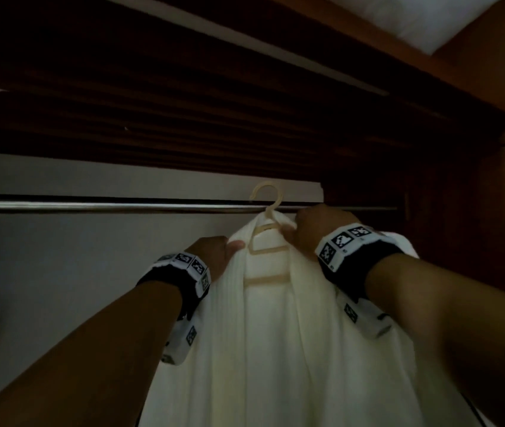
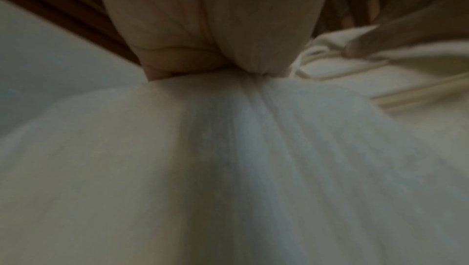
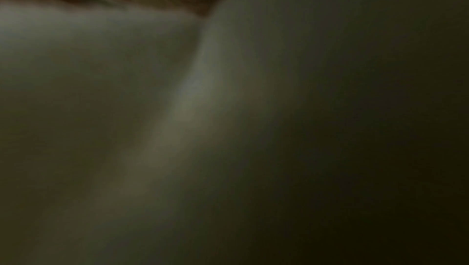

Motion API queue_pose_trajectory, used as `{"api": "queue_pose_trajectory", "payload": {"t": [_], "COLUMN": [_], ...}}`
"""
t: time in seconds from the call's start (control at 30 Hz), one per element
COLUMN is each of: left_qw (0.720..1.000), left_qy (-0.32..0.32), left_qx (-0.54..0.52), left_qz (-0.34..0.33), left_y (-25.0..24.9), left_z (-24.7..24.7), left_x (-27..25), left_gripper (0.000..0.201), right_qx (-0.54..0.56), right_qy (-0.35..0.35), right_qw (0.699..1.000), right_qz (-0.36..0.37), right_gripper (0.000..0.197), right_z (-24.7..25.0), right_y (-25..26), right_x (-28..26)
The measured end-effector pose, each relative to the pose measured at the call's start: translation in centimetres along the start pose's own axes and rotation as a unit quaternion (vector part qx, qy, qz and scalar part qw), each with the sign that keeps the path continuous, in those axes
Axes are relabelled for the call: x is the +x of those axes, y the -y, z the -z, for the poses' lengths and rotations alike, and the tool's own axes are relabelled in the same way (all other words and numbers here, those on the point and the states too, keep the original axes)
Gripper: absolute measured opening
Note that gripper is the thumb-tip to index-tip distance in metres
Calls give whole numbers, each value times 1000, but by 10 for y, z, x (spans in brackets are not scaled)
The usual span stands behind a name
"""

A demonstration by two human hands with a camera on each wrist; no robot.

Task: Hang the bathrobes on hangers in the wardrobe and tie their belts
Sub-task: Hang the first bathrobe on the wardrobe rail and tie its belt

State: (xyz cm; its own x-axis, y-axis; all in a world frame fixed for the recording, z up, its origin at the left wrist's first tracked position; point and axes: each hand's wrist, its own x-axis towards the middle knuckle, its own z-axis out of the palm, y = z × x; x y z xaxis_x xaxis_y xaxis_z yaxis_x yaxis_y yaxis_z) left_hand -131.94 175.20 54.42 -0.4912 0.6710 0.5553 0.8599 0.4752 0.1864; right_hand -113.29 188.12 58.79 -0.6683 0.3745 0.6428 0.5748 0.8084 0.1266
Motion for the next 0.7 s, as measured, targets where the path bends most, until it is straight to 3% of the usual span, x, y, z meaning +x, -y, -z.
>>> {"api": "queue_pose_trajectory", "payload": {"t": [0.13, 0.27, 0.33, 0.4, 0.47, 0.6, 0.7], "left_qw": [1000, 997, 996, 996, 995, 998, 999], "left_qy": [-5, 83, 91, 92, 100, 52, 7], "left_qx": [-31, -3, 26, 13, -1, 8, 10], "left_qz": [4, 0, -1, 8, 4, -22, -52], "left_y": [23, 37, 55, 72, 77, 58, 39], "left_z": [-16, -64, -106, -135, -142, -117, -85], "left_x": [7, -2, -17, -30, -32, -12, 9], "left_gripper": [60, 56, 67, 93, 102, 62, 59], "right_qx": [10, 72, 90, 91, 71, 35, 25], "right_qy": [-6, 123, 151, 138, 128, 48, -12], "right_qw": [1000, 989, 984, 986, 988, 996, 997], "right_qz": [-20, -25, -25, -32, -40, -62, -67], "right_gripper": [44, 43, 53, 58, 56, 56, 54], "right_z": [-23, -77, -123, -156, -166, -142, -111], "right_y": [15, 20, 23, 26, 27, 16, 1], "right_x": [-1, -12, -31, -49, -58, -50, -40]}}
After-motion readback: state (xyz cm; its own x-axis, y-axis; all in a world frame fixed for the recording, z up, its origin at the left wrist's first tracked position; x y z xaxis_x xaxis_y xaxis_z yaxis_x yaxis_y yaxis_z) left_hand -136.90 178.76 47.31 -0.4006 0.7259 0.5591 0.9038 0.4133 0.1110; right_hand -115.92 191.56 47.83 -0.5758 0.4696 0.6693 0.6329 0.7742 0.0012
